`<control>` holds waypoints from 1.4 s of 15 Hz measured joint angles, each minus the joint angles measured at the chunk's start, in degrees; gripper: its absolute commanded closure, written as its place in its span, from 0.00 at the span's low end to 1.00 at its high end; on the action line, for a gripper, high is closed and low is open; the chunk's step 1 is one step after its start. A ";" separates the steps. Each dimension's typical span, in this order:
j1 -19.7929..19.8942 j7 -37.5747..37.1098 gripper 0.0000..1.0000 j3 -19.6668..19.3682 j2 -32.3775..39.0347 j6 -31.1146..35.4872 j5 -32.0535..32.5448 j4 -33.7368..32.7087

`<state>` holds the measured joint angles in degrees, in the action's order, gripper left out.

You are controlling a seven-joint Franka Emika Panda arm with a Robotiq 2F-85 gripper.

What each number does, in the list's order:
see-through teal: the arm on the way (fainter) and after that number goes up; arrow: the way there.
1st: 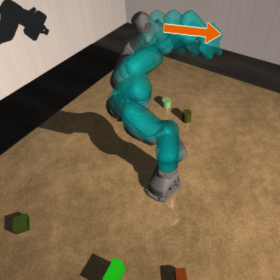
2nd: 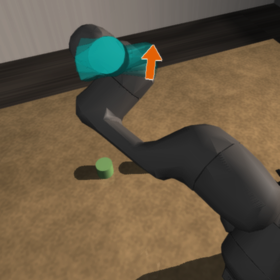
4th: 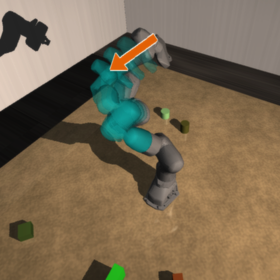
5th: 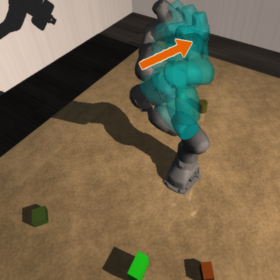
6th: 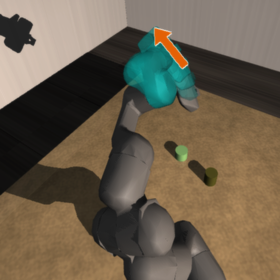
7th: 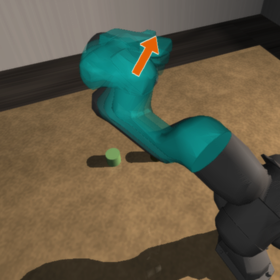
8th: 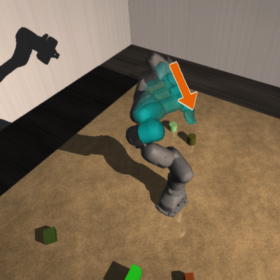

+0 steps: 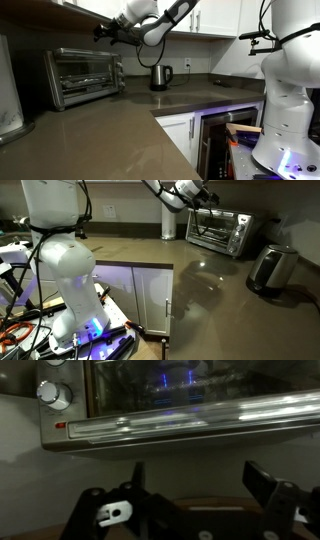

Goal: Open the door of the oven

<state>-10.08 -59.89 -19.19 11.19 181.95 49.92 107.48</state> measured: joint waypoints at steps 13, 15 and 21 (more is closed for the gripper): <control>3.22 0.92 0.00 9.75 4.64 0.57 -5.96 1.58; 3.35 0.96 0.00 9.73 4.24 0.45 -5.96 1.48; 3.35 1.19 0.00 9.07 3.19 0.41 -5.94 0.75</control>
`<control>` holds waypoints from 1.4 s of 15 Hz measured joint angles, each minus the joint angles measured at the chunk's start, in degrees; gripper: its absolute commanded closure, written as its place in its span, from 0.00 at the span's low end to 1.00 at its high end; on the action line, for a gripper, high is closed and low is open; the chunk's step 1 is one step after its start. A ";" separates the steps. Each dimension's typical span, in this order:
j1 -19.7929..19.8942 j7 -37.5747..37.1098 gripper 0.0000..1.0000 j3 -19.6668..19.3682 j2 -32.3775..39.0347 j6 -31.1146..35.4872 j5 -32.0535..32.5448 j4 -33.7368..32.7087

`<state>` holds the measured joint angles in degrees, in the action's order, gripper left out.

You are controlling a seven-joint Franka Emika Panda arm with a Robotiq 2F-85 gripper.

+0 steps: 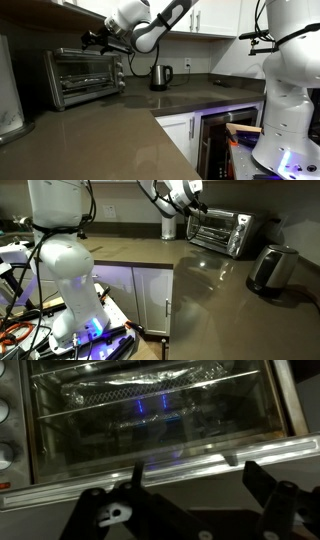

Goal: Open the door of the oven

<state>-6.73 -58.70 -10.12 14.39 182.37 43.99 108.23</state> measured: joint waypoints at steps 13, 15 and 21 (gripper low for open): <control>-0.33 0.00 0.00 -4.67 3.20 0.66 1.64 -5.85; -0.32 0.00 0.00 -4.62 4.80 1.18 1.62 -7.08; 1.44 2.50 0.00 -1.16 5.69 0.77 1.51 -8.19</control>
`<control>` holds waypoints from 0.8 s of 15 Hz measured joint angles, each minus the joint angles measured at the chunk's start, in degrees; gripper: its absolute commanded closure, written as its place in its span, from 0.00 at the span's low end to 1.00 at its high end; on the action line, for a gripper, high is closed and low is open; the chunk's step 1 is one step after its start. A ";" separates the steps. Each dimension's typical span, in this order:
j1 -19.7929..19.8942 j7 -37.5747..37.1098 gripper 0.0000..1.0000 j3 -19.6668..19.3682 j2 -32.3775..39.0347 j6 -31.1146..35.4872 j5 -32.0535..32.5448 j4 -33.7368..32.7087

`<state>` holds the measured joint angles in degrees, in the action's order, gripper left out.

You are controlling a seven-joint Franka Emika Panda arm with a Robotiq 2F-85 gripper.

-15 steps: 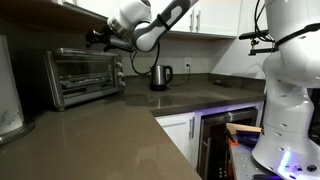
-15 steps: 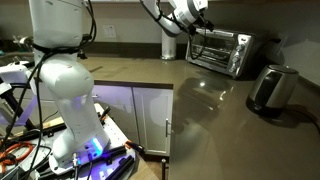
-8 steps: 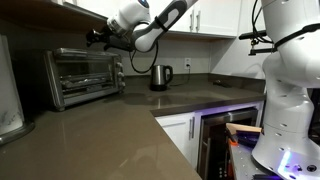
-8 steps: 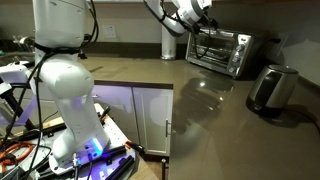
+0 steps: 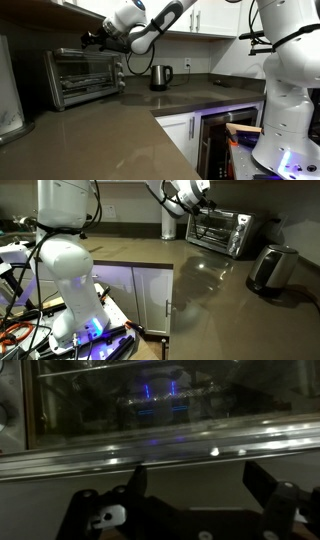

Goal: Open the door of the oven

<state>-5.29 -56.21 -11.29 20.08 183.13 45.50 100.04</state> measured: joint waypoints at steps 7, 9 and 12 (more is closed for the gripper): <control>4.75 9.94 0.00 10.08 -1.72 -8.98 -3.88 2.01; 6.51 14.09 0.00 12.93 -2.25 -11.06 -6.90 2.60; 8.43 18.33 0.00 15.81 -2.74 -13.78 -10.31 2.83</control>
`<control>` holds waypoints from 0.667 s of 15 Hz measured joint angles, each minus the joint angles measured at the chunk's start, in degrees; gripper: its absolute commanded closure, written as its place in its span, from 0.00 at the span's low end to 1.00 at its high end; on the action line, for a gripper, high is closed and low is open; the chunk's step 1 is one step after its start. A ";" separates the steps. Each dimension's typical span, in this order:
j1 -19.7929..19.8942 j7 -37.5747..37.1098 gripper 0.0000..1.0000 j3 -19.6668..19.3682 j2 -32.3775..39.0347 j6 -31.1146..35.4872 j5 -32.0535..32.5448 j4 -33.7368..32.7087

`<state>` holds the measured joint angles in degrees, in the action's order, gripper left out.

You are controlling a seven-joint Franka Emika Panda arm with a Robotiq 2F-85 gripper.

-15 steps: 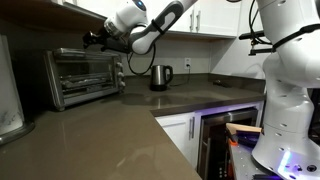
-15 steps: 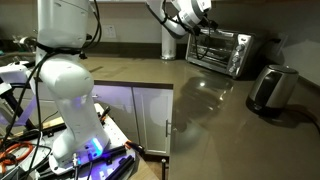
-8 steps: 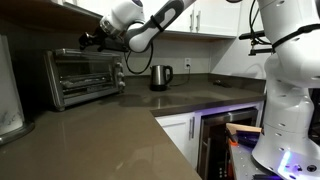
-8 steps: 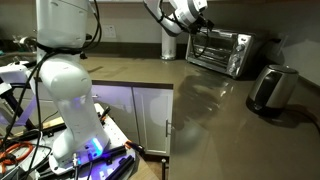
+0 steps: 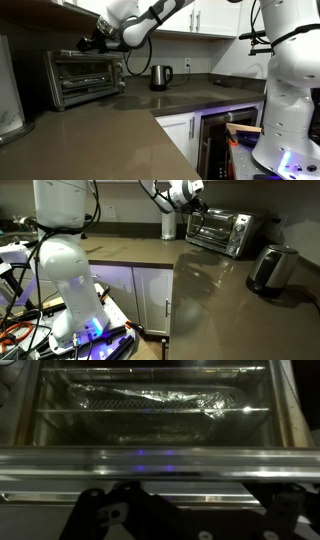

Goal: Open the door of the oven

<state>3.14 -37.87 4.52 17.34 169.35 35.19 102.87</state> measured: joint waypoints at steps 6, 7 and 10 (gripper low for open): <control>1.35 3.13 0.00 2.39 -0.88 -4.09 -3.44 0.22; 1.45 3.56 0.00 2.62 -1.02 -4.72 -3.94 0.26; 2.05 5.11 0.00 3.57 -1.63 -6.38 -5.82 0.74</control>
<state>5.19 -32.77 8.09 15.71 162.97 29.37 103.61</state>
